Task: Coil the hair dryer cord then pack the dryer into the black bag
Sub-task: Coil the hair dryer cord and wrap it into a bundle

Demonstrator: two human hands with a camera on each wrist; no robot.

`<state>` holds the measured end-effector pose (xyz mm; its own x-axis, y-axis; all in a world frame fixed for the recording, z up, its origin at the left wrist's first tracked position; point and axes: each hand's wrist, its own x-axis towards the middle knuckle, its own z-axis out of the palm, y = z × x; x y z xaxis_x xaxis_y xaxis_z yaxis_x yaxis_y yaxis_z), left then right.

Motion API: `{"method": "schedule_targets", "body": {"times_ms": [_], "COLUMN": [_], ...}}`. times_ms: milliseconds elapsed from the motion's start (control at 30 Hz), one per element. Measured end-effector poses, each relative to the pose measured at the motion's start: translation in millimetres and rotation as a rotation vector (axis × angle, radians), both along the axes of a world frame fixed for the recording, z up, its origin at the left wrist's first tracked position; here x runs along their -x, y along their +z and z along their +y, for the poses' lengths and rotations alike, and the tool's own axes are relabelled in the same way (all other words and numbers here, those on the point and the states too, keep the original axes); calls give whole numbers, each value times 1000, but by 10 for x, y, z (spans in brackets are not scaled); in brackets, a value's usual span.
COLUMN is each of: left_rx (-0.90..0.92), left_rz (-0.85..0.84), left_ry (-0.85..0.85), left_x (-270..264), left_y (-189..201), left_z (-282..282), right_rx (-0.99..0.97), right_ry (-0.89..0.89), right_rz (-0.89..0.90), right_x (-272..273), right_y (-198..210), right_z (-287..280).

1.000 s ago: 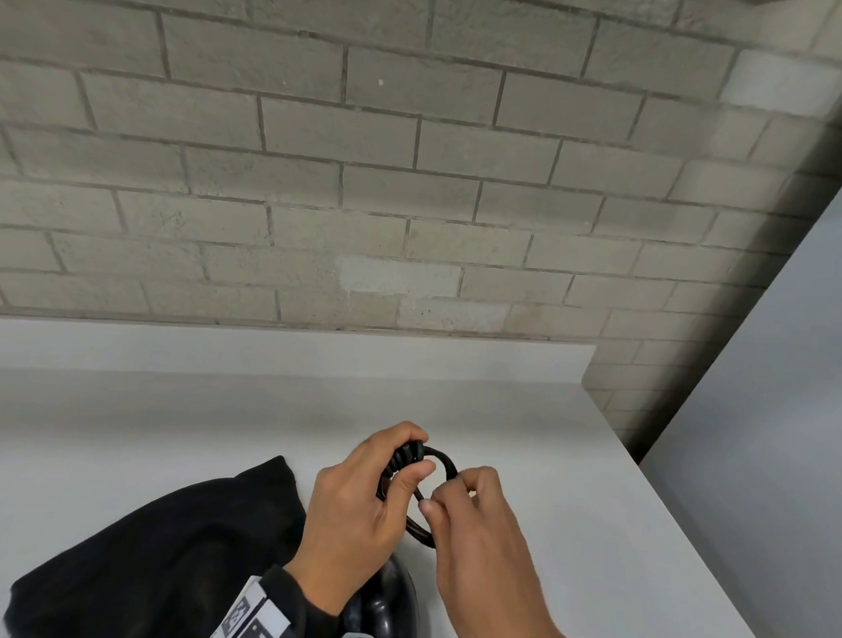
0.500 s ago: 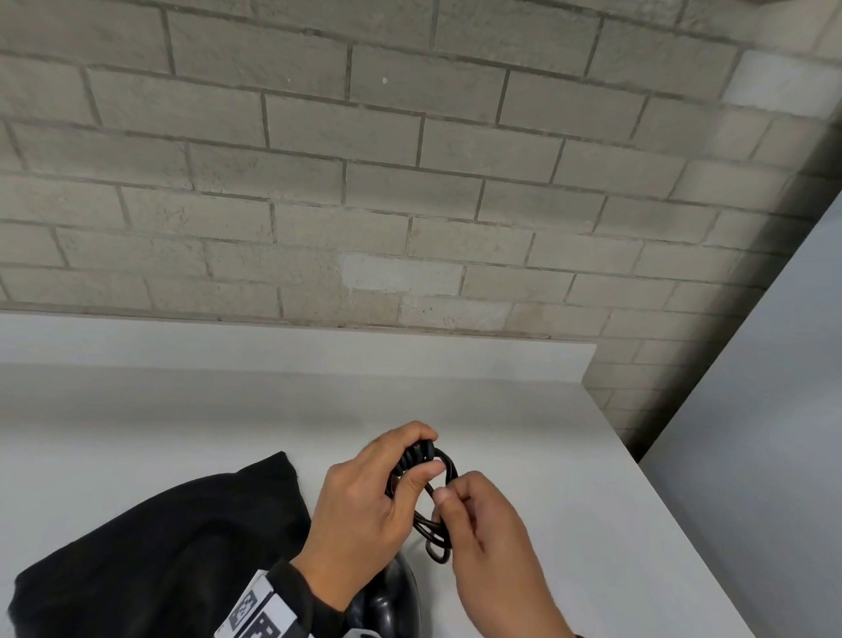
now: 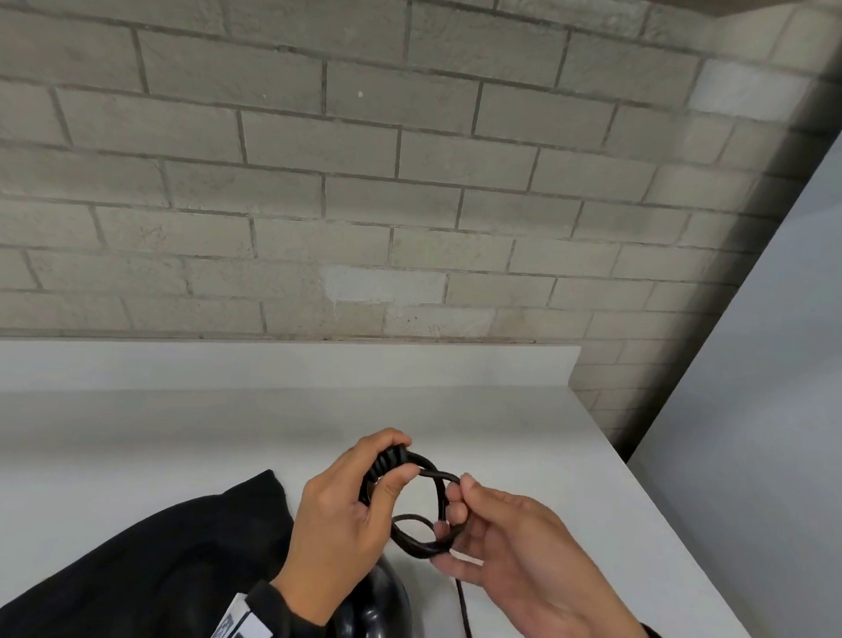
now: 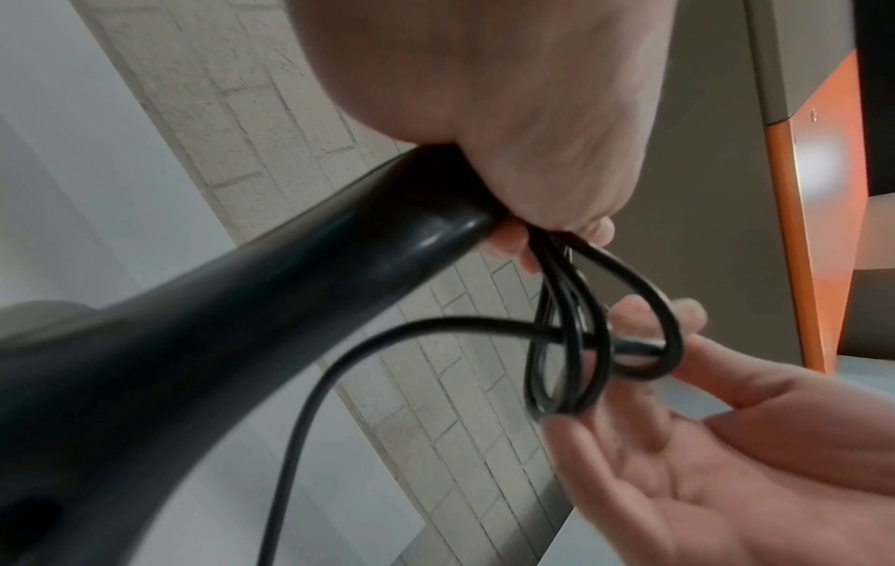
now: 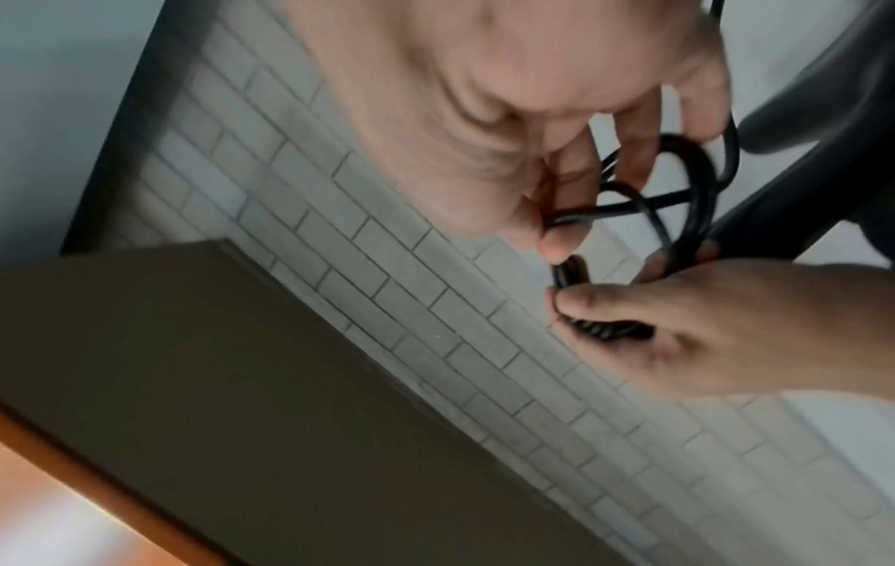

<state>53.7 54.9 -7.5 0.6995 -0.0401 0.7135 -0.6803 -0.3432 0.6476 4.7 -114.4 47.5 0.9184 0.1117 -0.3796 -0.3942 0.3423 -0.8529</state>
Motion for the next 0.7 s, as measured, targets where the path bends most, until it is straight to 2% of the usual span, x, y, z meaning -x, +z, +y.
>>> {"method": "schedule_targets", "body": {"times_ms": [67, 133, 233, 267, 333, 433, 500, 567, 633, 700], "left_rx": [-19, -12, 26, 34, 33, 21, 27, 30, 65, 124], "left_rz": [-4, -5, 0, 4, 13, 23, 34, 40, 58, 80], "left_ry": [-2, 5, 28, 34, 34, 33, 42, 53, 61, 68], "left_x": [1, -14, -49, -52, -47, -29, -35, -53, -77, -107], "left_y": [1, -2, 1, 1, -1, -12, -16, -22, -39, -53], "left_z": [-19, -25, 15, 28, 35, 28, 32, 41, 60, 91], "right_rx": [-78, -27, 358, 432, 357, 132, 248, 417, 373, 229], "right_ry": [36, 72, 121, 120, 126, 169, 286, 452, 502, 393], "right_rz": [39, -33, -294, -365, -438, -360, -310, -336, -455, -464], "right_x": [-15, -24, 35, 57, 115, 158, 206, 231, 238, 316], "right_y": [106, 150, 125, 84, -35, -191, -175, -131, -193, -279], "right_z": [-105, -195, -279, -292, -285, -327, -437, -585, -738, -915]}}
